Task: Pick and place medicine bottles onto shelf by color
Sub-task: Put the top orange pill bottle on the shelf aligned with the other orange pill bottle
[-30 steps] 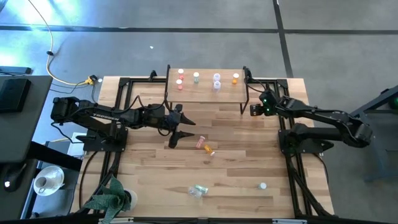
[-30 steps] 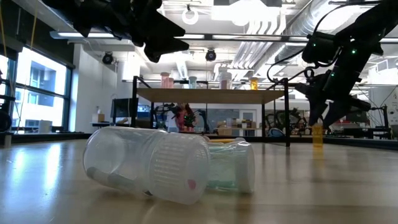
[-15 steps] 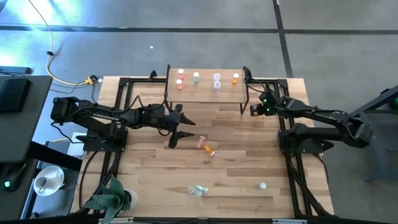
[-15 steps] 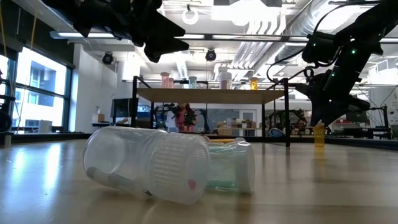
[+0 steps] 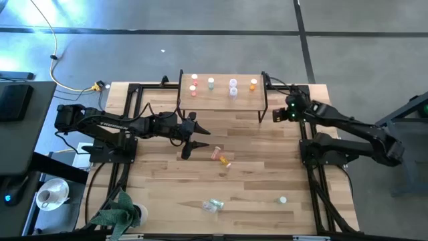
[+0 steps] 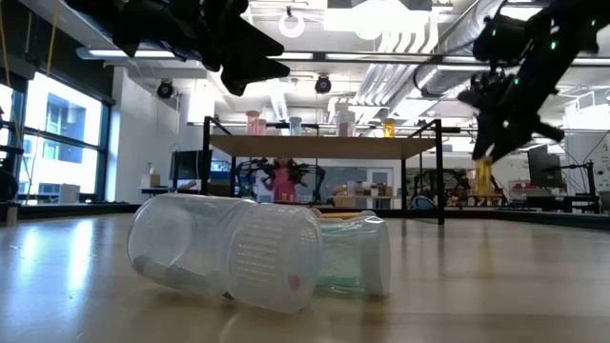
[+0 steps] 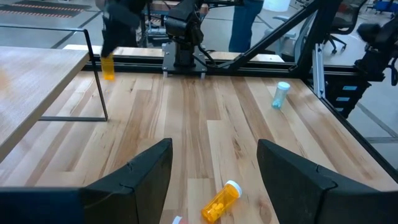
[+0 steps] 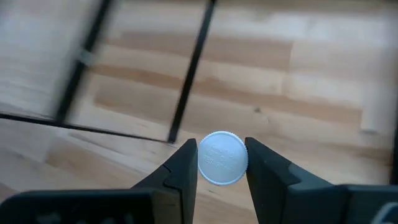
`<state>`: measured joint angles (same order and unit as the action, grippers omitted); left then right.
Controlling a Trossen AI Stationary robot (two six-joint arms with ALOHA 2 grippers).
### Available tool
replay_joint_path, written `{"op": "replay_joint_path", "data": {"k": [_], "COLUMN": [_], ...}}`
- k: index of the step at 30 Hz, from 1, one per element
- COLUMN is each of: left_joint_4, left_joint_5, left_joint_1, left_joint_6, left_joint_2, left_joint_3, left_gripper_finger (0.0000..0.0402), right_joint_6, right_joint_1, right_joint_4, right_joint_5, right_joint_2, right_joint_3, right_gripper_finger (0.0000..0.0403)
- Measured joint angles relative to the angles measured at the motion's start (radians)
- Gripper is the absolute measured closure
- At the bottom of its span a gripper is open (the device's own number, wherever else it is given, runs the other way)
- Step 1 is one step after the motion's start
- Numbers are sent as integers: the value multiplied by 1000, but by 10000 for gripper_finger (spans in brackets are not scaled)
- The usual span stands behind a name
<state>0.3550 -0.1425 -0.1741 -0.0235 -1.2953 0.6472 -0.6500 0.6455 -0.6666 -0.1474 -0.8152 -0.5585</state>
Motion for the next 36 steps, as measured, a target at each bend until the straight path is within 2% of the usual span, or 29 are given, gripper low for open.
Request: {"op": "replay_joint_path", "data": {"k": [8, 18, 26, 36], "left_joint_4": [0, -11, -15, -23], "left_joint_5": [0, 0, 0, 0], "left_joint_1": [0, 0, 0, 0], "left_joint_6": [0, 0, 0, 0], "left_joint_2": [0, 0, 0, 0], "left_joint_3": [0, 0, 0, 0], "left_gripper_finger": [179, 179, 179, 179], "right_joint_6": [-3, 49, 88, 119], "right_joint_1": [-56, -66, -66, -87], "right_joint_4": [-130, -160, -160, -155], "right_joint_5": [-96, -176, -160, -57], "right_joint_2": [30, -55, -221, -408], "right_joint_3": [-220, -510, -653, -692], "right_gripper_finger": [304, 304, 304, 304]}}
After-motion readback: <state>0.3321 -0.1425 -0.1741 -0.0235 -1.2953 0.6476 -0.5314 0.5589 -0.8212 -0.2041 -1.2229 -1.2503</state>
